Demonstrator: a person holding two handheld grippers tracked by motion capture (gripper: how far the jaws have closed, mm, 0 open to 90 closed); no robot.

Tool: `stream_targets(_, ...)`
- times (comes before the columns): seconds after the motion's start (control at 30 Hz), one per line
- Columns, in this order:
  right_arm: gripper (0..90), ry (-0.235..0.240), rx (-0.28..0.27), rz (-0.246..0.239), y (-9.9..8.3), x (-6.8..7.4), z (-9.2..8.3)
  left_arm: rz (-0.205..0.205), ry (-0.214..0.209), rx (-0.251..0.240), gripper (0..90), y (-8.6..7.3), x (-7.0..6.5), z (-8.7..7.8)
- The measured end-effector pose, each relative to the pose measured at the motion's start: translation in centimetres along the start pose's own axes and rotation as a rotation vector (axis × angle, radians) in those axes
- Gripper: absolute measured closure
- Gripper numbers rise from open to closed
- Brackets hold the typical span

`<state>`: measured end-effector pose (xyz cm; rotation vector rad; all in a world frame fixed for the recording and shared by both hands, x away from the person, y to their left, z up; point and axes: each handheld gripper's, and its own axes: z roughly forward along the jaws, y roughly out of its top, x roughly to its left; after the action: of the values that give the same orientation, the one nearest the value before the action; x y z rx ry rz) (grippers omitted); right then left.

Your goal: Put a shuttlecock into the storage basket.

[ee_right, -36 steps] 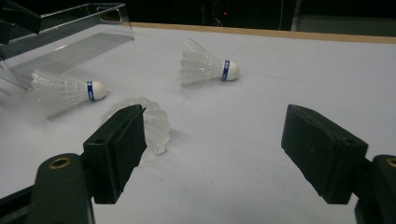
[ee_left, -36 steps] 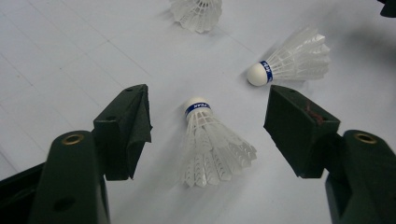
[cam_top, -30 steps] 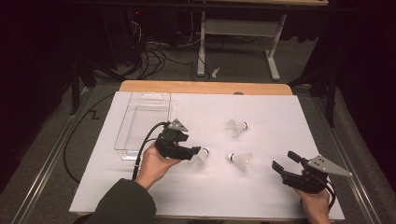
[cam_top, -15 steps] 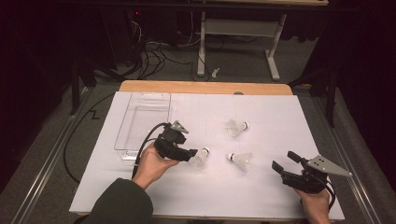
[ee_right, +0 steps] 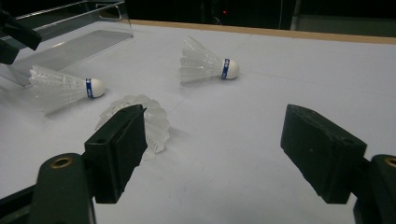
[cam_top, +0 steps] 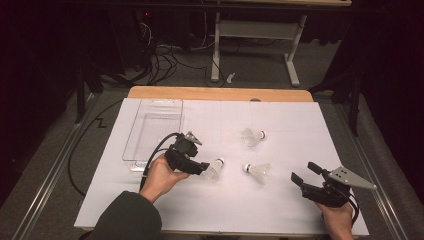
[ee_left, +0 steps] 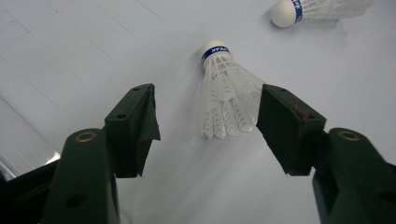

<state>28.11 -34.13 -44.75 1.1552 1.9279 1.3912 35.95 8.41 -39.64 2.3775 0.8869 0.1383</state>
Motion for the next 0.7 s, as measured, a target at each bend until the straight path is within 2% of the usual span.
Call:
stream_targets(0.33,23.5,-0.007,-0.006,-0.005,0.0,0.0,-0.1,0.021,-0.002,0.051,43.4,0.0,-0.1,0.8)
stream_targets(0.7,23.5,-0.004,-0.004,-0.006,0.0,0.0,-0.1,0.023,-0.001,0.085,45.9,0.0,-0.1,1.2)
